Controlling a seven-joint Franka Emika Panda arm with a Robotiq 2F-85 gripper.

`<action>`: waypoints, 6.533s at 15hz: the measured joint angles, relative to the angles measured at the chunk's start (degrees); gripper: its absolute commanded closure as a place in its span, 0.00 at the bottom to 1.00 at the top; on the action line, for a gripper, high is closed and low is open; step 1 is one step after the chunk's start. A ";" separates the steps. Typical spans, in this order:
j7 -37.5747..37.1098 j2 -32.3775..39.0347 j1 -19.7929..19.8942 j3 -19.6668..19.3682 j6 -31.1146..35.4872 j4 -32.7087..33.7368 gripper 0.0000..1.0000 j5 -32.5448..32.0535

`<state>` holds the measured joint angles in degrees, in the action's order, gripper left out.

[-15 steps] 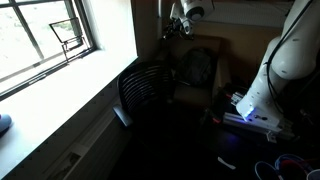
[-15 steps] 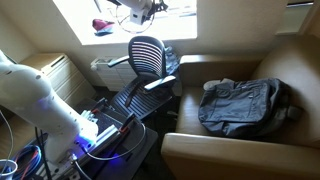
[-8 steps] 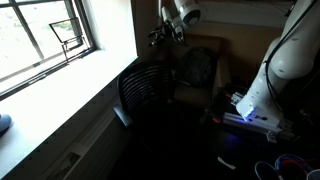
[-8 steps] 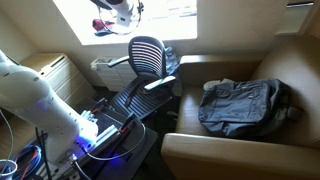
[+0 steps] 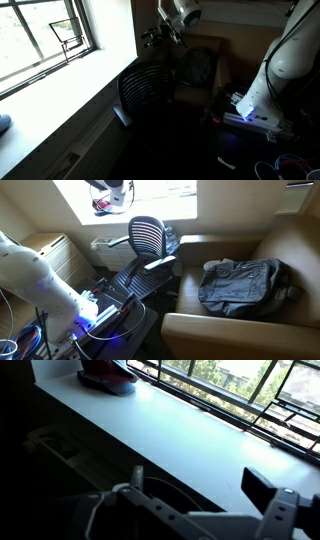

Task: Move the bag from the chair to the couch and pick up the clothing belt and hang it on the chair

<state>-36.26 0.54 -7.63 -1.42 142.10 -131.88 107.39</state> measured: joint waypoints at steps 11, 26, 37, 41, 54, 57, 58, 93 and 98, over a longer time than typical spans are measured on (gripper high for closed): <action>-3.97 4.81 -1.90 7.33 -4.34 -3.50 0.00 -29.48; -16.73 16.75 -9.61 10.18 0.00 -5.70 0.00 -59.92; -34.52 24.58 -14.05 7.85 7.72 -5.58 0.00 -86.50; -49.89 31.63 -23.08 -0.64 16.60 -5.04 0.00 -103.28; -67.42 43.55 -28.79 -2.48 28.00 3.31 0.00 -96.51; -72.33 44.75 -31.02 -4.70 27.63 4.28 0.00 -95.77; -75.49 46.50 -32.25 -5.74 27.33 5.60 0.00 -95.20; -112.75 75.56 -34.84 -4.48 23.70 34.80 0.00 -73.08; -112.51 82.90 -49.38 -19.25 21.10 38.75 0.00 -48.12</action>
<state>-148.76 83.43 -57.00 -20.67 163.20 -93.13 59.27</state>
